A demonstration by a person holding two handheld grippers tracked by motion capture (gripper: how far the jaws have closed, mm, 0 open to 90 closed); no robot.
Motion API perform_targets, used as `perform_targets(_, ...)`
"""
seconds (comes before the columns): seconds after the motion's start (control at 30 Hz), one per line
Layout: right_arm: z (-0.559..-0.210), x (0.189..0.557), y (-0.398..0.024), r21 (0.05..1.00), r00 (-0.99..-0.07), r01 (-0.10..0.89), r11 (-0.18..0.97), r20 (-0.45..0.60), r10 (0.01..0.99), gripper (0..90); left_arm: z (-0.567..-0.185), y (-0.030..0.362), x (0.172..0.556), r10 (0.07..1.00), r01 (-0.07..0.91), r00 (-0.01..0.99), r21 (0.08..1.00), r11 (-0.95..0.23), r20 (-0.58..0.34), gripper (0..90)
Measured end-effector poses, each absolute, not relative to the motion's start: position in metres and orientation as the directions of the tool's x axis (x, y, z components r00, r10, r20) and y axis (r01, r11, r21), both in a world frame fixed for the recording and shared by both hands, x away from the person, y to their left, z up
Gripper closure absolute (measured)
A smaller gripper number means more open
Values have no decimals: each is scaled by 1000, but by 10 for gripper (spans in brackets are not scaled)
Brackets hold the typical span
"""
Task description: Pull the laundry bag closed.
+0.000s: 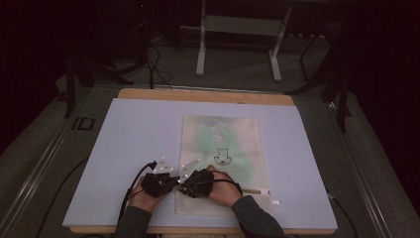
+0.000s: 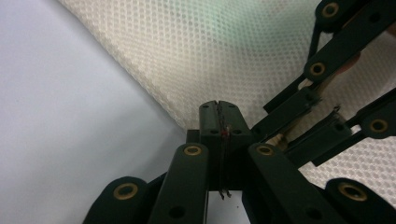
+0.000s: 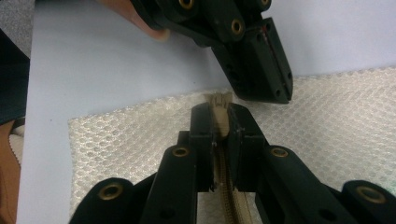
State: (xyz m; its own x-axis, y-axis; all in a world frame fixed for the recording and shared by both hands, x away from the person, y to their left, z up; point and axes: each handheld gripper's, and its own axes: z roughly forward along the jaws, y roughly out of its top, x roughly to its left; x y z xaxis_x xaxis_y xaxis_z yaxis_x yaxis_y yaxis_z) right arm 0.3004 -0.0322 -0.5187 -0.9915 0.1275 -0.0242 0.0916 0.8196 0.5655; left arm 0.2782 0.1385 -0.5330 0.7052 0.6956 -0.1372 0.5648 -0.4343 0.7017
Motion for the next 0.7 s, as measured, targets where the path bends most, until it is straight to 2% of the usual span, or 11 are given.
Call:
perform_targets(0.17, -519, 300, -32, 568, -991, 93, 818, -23, 128, 820, -535, 143, 282, 690, 590, 699, 696, -410, -187, 893)
perform_targets(0.7, -518, 301, -39, 574, -991, 99, 813, -17, 133, 824, -535, 142, 283, 694, 604, 693, 683, -411, -195, 898)
